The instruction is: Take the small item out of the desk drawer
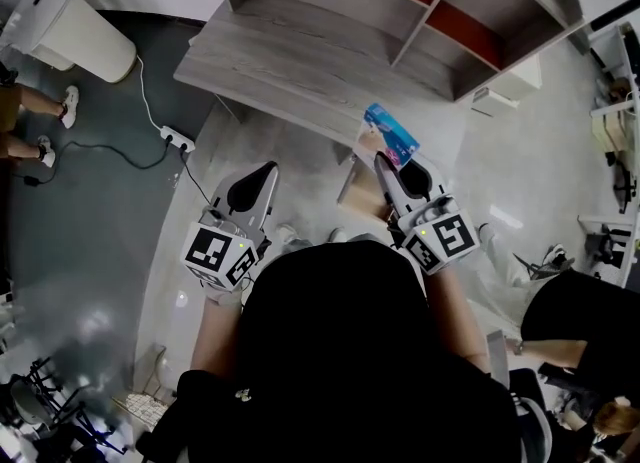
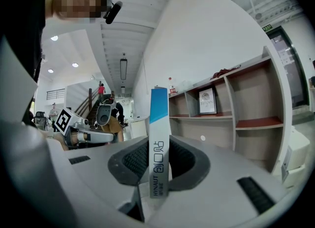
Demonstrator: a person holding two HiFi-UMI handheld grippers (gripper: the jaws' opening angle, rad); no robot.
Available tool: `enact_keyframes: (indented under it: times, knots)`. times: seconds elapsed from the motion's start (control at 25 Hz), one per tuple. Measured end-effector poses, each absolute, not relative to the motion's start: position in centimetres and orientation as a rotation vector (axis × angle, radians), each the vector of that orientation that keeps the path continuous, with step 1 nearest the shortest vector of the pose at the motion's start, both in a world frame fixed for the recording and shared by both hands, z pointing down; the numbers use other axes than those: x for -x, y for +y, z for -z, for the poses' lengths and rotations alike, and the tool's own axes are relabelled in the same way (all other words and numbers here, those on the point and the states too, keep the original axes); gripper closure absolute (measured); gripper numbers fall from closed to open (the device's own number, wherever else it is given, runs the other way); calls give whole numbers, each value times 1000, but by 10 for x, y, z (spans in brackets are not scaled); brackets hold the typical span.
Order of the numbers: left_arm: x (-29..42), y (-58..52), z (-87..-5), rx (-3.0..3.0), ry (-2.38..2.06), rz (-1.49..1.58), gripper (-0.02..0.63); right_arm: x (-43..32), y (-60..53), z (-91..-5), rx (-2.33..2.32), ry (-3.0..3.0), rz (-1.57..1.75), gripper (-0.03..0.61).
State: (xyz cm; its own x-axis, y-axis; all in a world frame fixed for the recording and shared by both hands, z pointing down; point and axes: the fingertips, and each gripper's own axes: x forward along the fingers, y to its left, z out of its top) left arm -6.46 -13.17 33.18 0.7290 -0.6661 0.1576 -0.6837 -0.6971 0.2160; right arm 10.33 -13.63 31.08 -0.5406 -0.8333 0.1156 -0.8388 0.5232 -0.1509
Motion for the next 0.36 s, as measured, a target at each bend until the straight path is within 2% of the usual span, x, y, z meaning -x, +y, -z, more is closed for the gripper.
enact_keyframes:
  times: [0.36]
  knots:
    - [71, -122, -336, -2661, -1080, -103, 606, -100, -130, -317, -1485, -2704, -299, 505]
